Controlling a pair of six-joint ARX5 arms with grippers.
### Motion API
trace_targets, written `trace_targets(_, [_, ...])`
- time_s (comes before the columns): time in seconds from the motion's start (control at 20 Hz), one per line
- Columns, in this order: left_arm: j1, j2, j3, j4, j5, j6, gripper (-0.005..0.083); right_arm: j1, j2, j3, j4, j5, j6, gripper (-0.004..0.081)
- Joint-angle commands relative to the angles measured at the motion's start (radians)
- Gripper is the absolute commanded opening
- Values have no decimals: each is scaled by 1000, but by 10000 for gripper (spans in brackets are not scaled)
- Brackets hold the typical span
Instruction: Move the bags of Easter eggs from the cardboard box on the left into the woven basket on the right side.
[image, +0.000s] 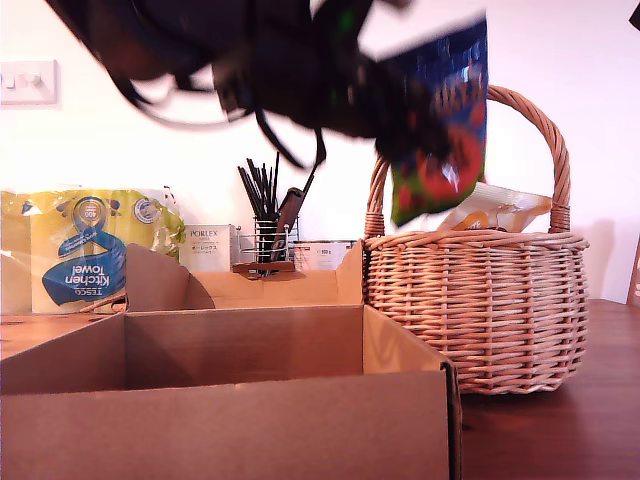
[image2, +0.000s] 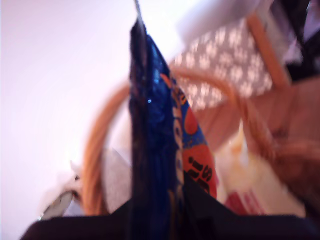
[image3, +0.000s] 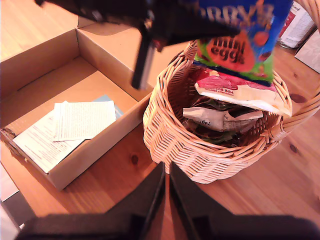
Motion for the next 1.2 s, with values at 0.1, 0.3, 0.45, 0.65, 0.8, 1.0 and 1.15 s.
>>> trace_targets(0.1, [-12,88,44,22,-50,121,-24,-3,-3,2,5,-3,-5,-13])
trace_targets(0.3, [-21,95,51,-18,-39,151,-24,-3,-3,2,5,-4,-5,-13])
trace_targets(0.45, [-27,95,51,-129,-14,69,47,-3,-3,2,5,-4,-5,-13])
trace_targets(0.65, [-49,92,53,-224,18,51,553,-3,-3,2,5,-4,-5,-13])
trace_targets(0.8, [-65,60,56,-250,31,51,561,-3,-3,2,5,-4,-5,-13])
trace_targets(1.0, [-66,10,83,-355,66,46,561,-3,-3,2,6,-5,-5,-13])
trace_targets(1.15, [-64,-32,109,-457,70,46,561,-3,-3,2,6,-11,-5,-13])
